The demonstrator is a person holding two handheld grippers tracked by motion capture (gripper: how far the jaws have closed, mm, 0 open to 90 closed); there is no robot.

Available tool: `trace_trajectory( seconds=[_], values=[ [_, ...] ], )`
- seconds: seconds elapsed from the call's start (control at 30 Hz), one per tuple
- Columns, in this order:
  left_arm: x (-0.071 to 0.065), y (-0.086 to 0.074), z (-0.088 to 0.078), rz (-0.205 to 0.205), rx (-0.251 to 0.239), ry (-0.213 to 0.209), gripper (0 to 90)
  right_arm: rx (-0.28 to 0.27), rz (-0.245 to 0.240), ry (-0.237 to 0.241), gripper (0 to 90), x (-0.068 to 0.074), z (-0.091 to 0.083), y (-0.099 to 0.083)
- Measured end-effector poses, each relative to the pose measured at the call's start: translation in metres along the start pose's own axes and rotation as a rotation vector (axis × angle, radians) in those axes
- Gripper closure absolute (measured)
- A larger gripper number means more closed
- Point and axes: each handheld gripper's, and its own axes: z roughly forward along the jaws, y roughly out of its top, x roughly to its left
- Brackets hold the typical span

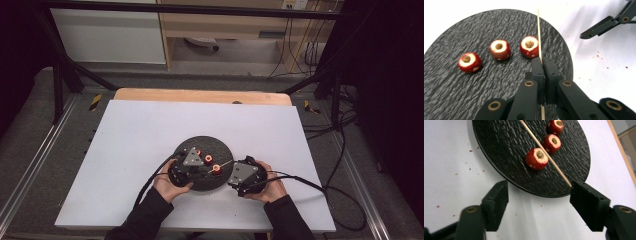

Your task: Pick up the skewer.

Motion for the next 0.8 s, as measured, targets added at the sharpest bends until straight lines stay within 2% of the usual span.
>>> trace_trajectory(
  seconds=[0.03,0.1,0.13,0.17,0.37,0.43,0.5,0.63,0.67,0.8],
  values=[
    [-0.001,0.001,0.001,0.005,0.004,-0.001,88.0,0.009,-0.037,0.001,35.3,0.001,0.001,0.001],
    [-0.003,0.003,0.003,0.014,0.011,-0.006,88.0,0.013,-0.07,0.0,37.5,0.002,0.001,0.001],
    [-0.004,0.004,0.004,0.019,0.014,-0.007,88.0,0.013,-0.07,0.0,37.5,0.002,0.001,0.001],
    [-0.006,0.006,0.006,0.024,0.016,-0.011,88.0,0.007,-0.11,-0.004,40.3,0.002,0.002,0.001],
    [-0.013,0.011,0.012,0.051,0.031,-0.026,88.1,0.008,-0.221,-0.011,48.3,0.003,0.003,0.001],
    [-0.015,0.013,0.014,0.059,0.038,-0.031,88.1,0.013,-0.234,-0.01,49.4,0.004,0.003,0.0],
    [-0.018,0.015,0.016,0.065,0.042,-0.033,88.1,0.017,-0.277,-0.019,52.5,0.004,0.004,0.0],
    [-0.022,0.018,0.02,0.066,0.034,-0.044,88.1,0.024,-0.31,-0.02,56.4,0.005,0.006,0.0],
    [-0.023,0.019,0.021,0.071,0.037,-0.049,88.1,0.03,-0.34,-0.029,59.3,0.005,0.007,0.0],
    [-0.025,0.021,0.023,0.082,0.043,-0.056,88.1,0.036,-0.363,-0.024,65.9,0.007,0.006,0.0]
  ],
)
